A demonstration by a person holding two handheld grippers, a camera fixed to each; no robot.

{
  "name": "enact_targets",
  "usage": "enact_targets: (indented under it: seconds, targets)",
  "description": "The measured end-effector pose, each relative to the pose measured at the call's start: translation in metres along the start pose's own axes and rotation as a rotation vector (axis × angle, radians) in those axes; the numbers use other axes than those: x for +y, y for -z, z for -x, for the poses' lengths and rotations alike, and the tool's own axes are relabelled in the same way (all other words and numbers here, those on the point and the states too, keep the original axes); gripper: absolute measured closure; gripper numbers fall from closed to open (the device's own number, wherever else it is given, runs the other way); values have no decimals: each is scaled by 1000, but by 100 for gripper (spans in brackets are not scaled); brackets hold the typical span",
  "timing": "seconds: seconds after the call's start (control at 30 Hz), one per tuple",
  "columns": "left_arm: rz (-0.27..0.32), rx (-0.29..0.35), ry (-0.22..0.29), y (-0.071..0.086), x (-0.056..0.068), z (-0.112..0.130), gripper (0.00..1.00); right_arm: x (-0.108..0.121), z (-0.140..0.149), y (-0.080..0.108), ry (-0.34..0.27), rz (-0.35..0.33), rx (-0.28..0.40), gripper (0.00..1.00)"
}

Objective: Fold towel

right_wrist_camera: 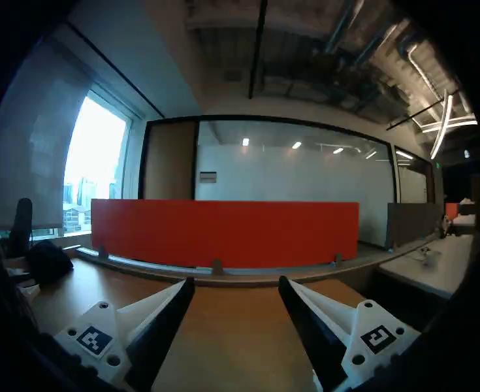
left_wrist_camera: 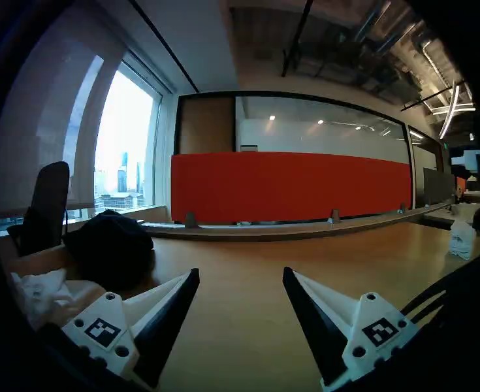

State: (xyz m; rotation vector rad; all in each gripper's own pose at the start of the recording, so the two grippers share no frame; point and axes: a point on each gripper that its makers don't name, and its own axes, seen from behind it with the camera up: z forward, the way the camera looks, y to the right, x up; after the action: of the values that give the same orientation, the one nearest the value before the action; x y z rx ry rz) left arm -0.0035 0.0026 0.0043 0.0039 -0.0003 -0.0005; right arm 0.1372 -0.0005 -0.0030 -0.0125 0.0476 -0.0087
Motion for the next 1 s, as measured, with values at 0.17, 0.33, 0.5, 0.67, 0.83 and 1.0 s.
enact_targets:
  seconds: [0.17,0.33,0.5,0.67,0.83,1.0]
  targets:
    - [0,0,0,0,0,0,5,10,36,3,-17,11,-12,0]
    - [0,0,0,0,0,0,5,17,65,5,-34,22,-21,0]
    - [0,0,0,0,1,0,5,18,85,4,-44,25,-24,0]
    - [0,0,0,0,1,0,5,21,100,0,-47,43,-25,0]
    - [0,0,0,1,0,0,5,21,113,-2,-48,41,-35,0]
    - [0,0,0,0,1,0,5,20,120,-3,-48,38,-43,1]
